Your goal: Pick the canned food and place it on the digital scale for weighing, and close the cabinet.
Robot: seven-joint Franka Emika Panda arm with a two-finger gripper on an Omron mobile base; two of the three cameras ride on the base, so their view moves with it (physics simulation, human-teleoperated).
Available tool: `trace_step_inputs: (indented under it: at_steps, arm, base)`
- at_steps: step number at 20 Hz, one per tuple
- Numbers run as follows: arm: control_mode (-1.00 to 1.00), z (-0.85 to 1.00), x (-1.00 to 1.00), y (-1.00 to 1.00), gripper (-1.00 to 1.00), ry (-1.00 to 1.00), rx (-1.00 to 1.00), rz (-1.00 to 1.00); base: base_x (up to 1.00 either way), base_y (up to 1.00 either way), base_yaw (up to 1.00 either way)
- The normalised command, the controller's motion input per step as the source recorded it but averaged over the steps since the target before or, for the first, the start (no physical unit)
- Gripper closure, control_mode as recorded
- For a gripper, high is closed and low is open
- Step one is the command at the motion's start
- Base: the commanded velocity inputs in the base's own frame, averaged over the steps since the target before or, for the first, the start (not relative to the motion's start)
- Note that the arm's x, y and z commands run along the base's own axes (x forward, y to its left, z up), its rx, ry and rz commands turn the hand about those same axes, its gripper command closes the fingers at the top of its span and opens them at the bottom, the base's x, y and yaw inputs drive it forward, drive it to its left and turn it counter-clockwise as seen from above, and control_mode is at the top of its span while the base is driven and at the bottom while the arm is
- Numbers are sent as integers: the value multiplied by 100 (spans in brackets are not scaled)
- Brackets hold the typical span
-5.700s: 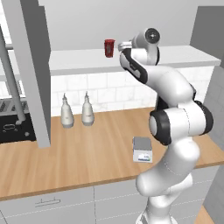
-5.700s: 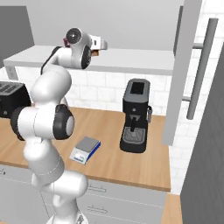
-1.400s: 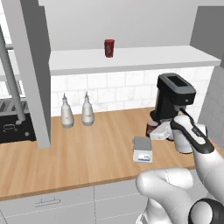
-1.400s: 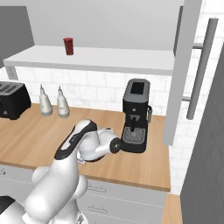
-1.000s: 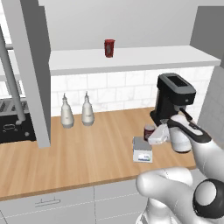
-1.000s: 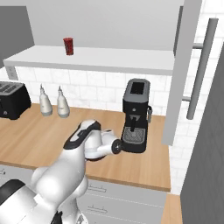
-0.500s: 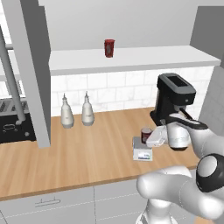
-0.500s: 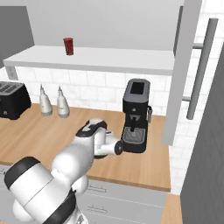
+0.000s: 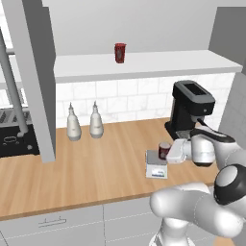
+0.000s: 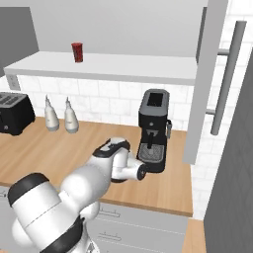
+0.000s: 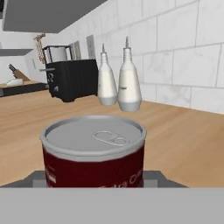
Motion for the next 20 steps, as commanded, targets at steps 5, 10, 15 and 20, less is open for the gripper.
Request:
trace_step_inputs:
  at_steps: [5, 10, 15, 20]
  arm:
    - [-100, 0, -12, 16, 100, -8, 0, 0]
    - [-100, 0, 18, 0, 100, 0, 0, 0]
    - [-100, -7, 6, 11, -100, 0, 0, 0]
    - [-100, -4, 14, 6, -100, 0, 0, 0]
  base:
    - [0, 0, 0]
    - [0, 0, 0]
    - [0, 0, 0]
    - [0, 0, 0]
